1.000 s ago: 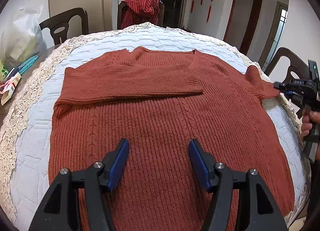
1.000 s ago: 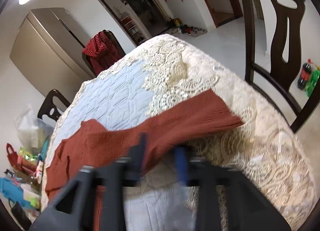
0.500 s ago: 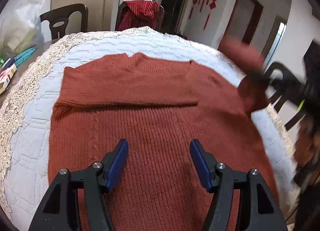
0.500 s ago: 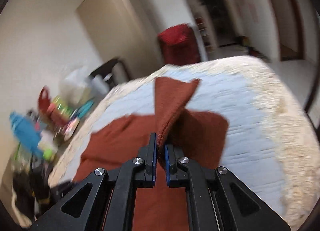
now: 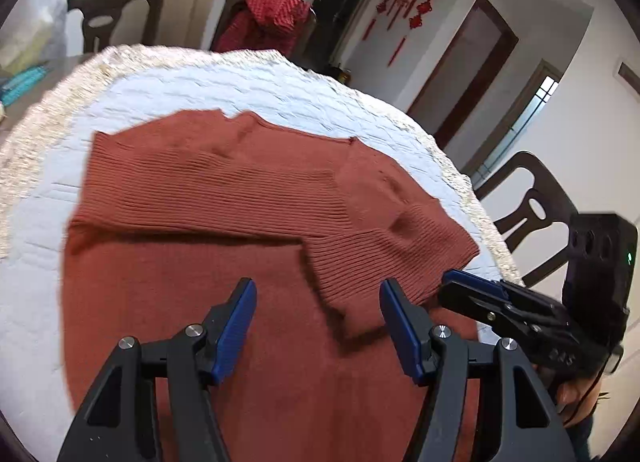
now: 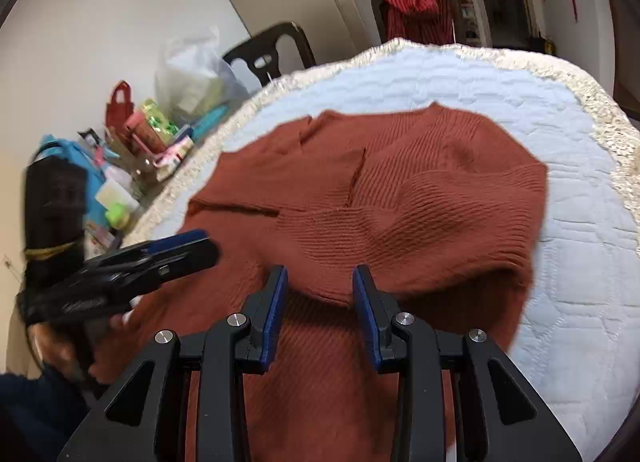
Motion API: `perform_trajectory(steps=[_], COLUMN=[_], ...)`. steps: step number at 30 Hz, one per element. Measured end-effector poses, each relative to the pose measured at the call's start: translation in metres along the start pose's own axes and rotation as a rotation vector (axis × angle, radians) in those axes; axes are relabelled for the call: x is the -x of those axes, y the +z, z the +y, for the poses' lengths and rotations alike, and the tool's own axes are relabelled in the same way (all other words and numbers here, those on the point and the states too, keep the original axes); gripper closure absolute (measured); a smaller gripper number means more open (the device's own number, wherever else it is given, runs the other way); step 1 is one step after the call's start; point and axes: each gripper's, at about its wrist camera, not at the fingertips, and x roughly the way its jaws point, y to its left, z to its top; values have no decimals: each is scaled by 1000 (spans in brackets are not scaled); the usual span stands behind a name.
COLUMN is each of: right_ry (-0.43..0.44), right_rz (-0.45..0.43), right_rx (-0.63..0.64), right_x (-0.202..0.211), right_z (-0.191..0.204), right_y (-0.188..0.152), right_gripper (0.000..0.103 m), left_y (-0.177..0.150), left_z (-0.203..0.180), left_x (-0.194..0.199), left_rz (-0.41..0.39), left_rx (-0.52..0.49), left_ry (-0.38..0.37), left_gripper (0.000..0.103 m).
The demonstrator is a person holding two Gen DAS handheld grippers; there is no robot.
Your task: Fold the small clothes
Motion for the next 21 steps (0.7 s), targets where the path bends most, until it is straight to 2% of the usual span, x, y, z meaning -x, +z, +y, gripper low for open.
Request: perform_trajectory(steps=[4, 7, 8, 9, 12, 14, 16, 21], right_ry=[-30, -45, -49, -50, -48, -45, -46, -60], right_rz=[-28, -36, -38, -40, -48, -51, -50, -57], right_rx=[-70, -108, -115, -122, -139, -148, -150, -153], right_x=[7, 12, 13, 14, 15, 14, 13, 9], right_z=[-14, -25, -27, -29, -34, -36, -37, -40], right_y=[-4, -9, -10, -11, -13, -13, -14, -9], right_gripper=[68, 68, 68, 68, 68, 68, 68, 68], left_y=[0, -1, 0, 0, 0, 3, 12, 47], left_z=[-4, -10, -12, -15, -21, -23, -29, -40], left_x=[-28, -35, -36, -38, -45, -41, -30, 4], left_rz=[76, 63, 61, 62, 65, 69, 35, -113], left_rx=[37, 22, 18, 9, -41, -57, -92, -160], left_ry=[-33, -8, -3, 1, 51, 49, 27, -22], left_gripper=[37, 39, 47, 63, 90, 94, 98, 98])
